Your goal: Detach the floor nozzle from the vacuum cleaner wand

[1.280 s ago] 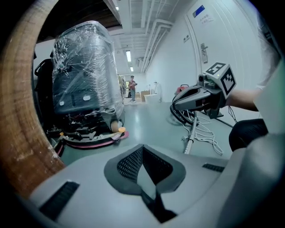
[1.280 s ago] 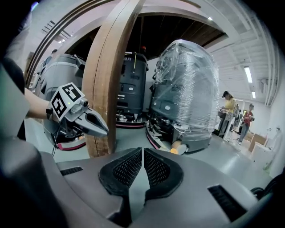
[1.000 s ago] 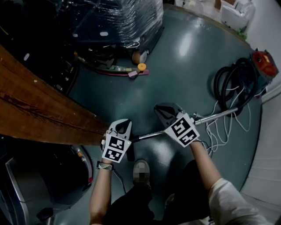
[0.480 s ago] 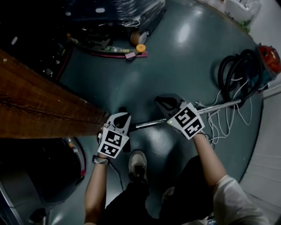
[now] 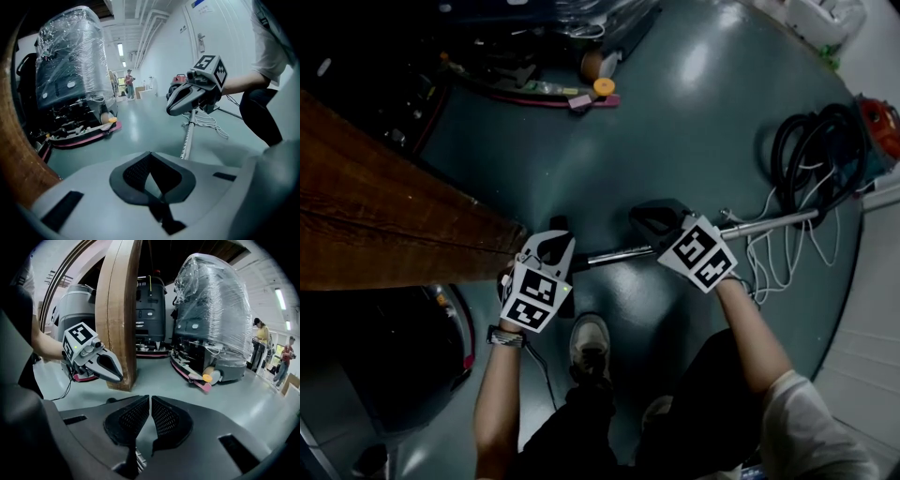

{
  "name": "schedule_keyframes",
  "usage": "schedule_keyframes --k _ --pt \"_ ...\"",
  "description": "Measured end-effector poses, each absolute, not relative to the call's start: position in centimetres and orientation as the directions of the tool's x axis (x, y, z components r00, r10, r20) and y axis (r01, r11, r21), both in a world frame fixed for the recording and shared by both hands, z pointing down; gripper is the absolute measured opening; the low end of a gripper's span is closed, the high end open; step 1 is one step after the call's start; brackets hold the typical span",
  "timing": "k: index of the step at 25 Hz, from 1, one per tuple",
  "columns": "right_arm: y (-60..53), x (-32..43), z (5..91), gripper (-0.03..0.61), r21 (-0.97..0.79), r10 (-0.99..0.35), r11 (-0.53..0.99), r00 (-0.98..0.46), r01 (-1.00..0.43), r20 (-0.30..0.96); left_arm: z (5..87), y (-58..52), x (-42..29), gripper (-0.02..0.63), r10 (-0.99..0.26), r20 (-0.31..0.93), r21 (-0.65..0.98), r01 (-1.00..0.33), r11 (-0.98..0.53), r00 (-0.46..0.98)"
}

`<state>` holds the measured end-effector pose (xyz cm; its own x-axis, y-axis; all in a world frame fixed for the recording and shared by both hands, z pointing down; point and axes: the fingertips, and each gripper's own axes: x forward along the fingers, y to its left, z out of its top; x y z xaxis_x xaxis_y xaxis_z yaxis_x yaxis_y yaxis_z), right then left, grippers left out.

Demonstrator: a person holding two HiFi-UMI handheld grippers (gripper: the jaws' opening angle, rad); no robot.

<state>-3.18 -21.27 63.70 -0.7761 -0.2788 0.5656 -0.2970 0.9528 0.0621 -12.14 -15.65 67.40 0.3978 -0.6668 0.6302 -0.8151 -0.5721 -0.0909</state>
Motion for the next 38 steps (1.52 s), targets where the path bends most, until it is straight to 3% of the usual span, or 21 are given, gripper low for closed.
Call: schedule_keyframes --k 14,22,29,38 --pt "-19.2 -3.6 67.9 0.034 0.040 -0.123 0.991 -0.739 -0.130 0.662 70.1 -15.1 -12.3 0.002 -0.638 0.653 -0.054 -0.815 -0.576 0.408" --pt "-17.0 -3.0 71.6 0.035 -0.024 0.014 1.000 -0.681 -0.006 0.732 71.9 -13.6 -12.1 0.043 -0.577 0.691 -0.016 -0.789 -0.614 0.435" --pt "-15.9 -2.7 74.0 0.118 -0.070 0.079 0.997 -0.639 0.039 0.765 73.5 -12.8 -10.6 0.130 -0.497 0.730 0.008 -0.733 -0.680 0.469" --pt "-14.9 -2.3 75.9 0.142 -0.097 0.131 0.991 -0.586 0.089 0.799 76.7 -11.0 -10.4 0.141 -0.362 0.834 -0.007 -0.649 -0.761 0.416"
